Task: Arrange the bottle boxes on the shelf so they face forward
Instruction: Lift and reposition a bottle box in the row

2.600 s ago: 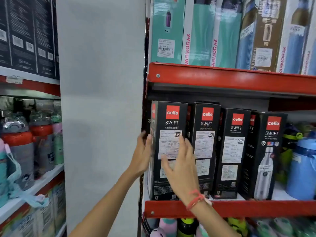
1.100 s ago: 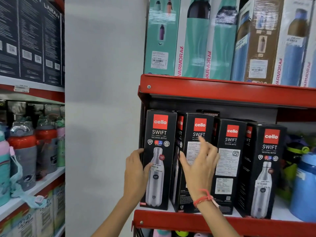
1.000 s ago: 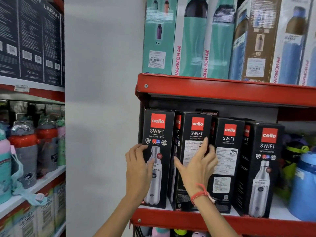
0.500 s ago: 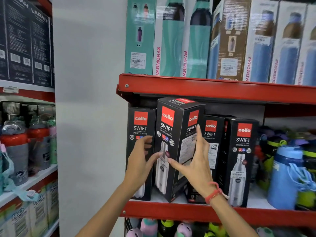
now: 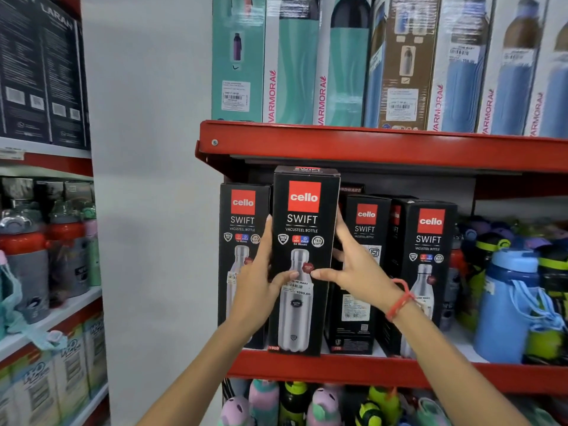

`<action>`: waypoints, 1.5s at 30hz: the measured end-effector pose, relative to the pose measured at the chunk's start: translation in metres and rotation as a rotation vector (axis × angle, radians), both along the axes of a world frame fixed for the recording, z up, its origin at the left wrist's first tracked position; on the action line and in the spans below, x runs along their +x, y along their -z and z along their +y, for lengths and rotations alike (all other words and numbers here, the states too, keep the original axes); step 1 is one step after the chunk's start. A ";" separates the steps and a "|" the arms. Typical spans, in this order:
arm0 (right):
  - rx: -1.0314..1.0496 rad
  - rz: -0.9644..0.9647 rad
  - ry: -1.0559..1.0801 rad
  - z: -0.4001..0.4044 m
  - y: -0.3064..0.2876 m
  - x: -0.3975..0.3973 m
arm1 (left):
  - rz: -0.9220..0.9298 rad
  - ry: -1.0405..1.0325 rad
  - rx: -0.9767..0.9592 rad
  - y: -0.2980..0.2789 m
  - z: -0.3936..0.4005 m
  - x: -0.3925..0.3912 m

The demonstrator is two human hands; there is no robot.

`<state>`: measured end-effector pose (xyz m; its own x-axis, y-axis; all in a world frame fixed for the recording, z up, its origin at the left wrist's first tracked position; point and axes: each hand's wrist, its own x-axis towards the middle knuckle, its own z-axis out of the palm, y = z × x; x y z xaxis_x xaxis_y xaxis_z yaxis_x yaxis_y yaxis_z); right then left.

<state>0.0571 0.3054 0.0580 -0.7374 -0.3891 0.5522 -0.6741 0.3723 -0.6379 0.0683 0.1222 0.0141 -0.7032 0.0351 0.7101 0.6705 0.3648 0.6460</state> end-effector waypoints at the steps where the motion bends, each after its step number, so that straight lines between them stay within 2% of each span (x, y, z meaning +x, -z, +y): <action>1: -0.003 0.005 0.026 -0.002 0.000 -0.005 | 0.004 -0.017 -0.002 -0.001 0.002 -0.007; 12: 0.008 0.094 0.311 -0.023 0.022 -0.041 | -0.061 -0.231 -0.070 0.004 0.016 -0.049; 21: 0.073 0.213 0.449 -0.027 0.032 -0.043 | -0.093 -0.360 -0.154 0.011 0.020 -0.054; 26: -0.046 0.374 0.562 -0.020 0.030 -0.033 | -0.088 -0.369 -0.123 0.012 0.026 -0.051; 30: 0.037 0.283 0.608 -0.036 0.033 -0.035 | -0.084 -0.372 -0.041 0.010 0.036 -0.054; 33: -0.003 0.226 0.637 -0.050 0.037 -0.032 | -0.100 -0.439 -0.122 0.012 0.042 -0.053; 39: -0.077 0.060 0.590 -0.046 0.046 -0.032 | -0.170 -0.466 -0.089 0.015 0.031 -0.051; 45: -0.066 0.087 0.550 -0.040 0.047 -0.023 | -0.150 -0.420 -0.055 0.019 0.030 -0.048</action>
